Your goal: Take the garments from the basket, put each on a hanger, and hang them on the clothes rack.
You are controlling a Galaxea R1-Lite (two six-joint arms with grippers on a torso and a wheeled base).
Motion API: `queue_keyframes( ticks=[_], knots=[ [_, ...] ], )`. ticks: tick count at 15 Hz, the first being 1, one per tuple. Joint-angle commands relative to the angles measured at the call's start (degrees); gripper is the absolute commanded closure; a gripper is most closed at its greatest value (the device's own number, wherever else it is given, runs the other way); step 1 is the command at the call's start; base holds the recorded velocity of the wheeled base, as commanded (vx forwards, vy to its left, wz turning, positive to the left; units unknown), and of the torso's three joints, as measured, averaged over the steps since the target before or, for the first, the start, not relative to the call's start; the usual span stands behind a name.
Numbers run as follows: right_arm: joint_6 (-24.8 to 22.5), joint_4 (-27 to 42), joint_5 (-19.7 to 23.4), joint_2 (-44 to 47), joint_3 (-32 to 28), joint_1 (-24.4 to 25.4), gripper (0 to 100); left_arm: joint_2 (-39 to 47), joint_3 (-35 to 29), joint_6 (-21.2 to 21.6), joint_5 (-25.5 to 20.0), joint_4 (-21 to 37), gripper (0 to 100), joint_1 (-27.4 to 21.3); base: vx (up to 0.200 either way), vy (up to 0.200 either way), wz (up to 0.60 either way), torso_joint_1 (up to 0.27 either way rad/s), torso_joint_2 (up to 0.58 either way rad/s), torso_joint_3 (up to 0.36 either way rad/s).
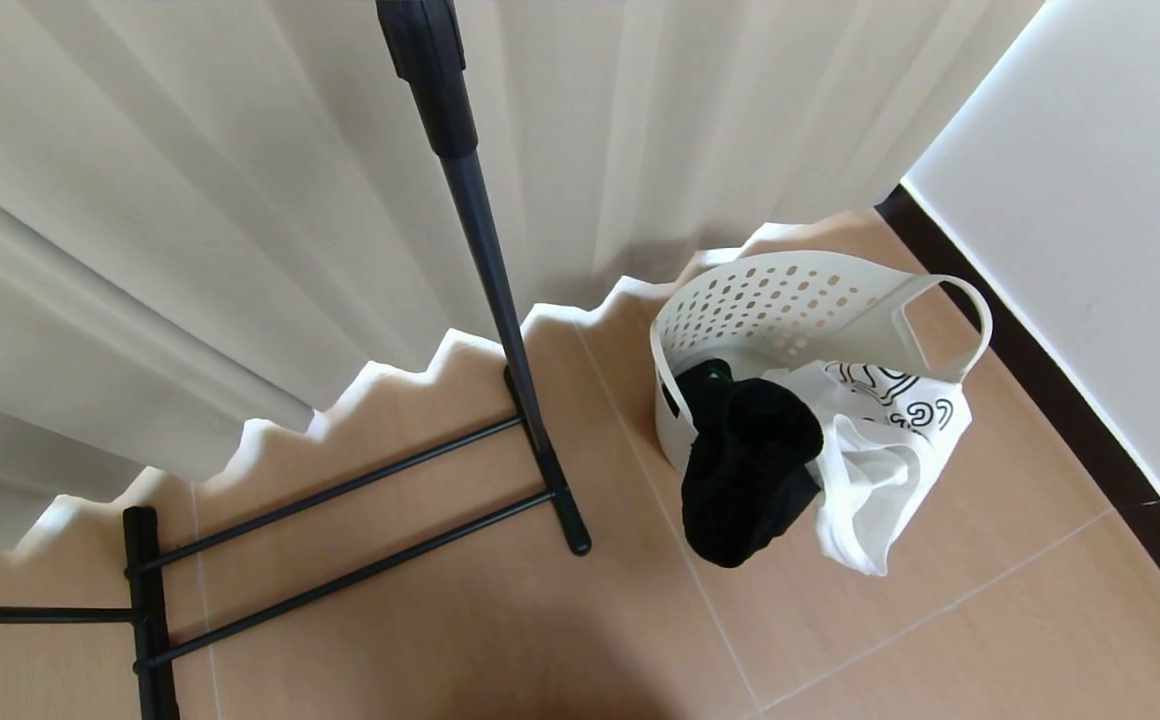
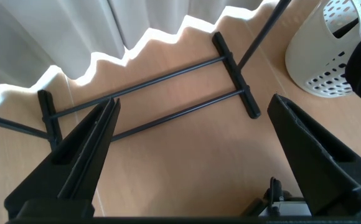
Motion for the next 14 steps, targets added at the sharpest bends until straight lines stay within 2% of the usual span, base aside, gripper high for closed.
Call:
queue_keyframes(
  ticks=[1, 2, 4, 5, 6, 7, 8, 9, 11, 14],
  knots=[
    [-1.66, -12.78, -0.03, 40.16, -10.34, 4.76, 0, 0.00, 0.01, 0.08, -0.05, 0.00, 0, 0.00, 0.000, 0.000, 0.00, 0.000, 0.00, 0.000],
    [-3.69, -14.80, -0.21, 50.09, -15.35, 5.81, 0, 0.00, 0.01, 0.08, -0.14, 0.00, 0, 0.00, 0.000, 0.000, 0.00, 0.000, 0.00, 0.000],
    [-13.09, -14.71, -1.00, 66.09, -27.66, 7.48, 0, 0.00, 0.01, -0.01, -0.05, 0.00, 0, 0.00, 0.000, 0.000, 0.00, 0.000, 0.00, 0.000],
    [-15.02, -14.71, -1.53, 69.17, -30.29, 7.92, 0, 0.00, 0.01, -0.01, -0.05, 0.00, 0, 0.00, 0.000, 0.000, 0.00, 0.000, 0.00, 0.000],
    [-22.14, -14.71, -3.90, 76.11, -37.85, 10.38, 0, 0.00, 0.01, 0.08, -0.14, 0.00, 0, 0.00, 0.000, 0.000, 0.00, 0.000, 0.00, 0.000],
    [-23.46, -14.71, -4.34, 77.25, -39.26, 10.74, 0, 0.00, 0.01, 0.08, -0.14, 0.00, 0, 0.00, 0.000, 0.000, 0.00, 0.000, 0.00, 0.000],
    [-33.22, -14.71, -6.62, 83.93, -47.26, 12.49, 0, 0.00, 0.01, -0.01, -0.14, 0.00, 0, 0.00, 0.000, 0.000, 0.00, 0.000, 0.00, 0.000],
    [-37.70, -14.62, -8.29, 87.01, -51.13, 13.55, 0, 0.00, 0.01, 0.08, -0.14, 0.00, 0, 0.00, 0.000, 0.000, 0.00, 0.000, 0.00, 0.000],
    [-41.65, -14.62, -13.13, 91.23, -56.31, 16.63, 0, 0.00, 0.01, 0.08, -0.14, 0.00, 0, 0.00, 0.000, 0.000, 0.00, 0.000, 0.00, 0.000],
    [-42.80, -15.15, -14.80, 95.53, -60.71, 19.53, 0, 0.00, 0.01, -0.01, -0.05, 0.00, 0, 0.00, 0.000, 0.000, 0.00, 0.000, 0.00, 0.000]
  ],
)
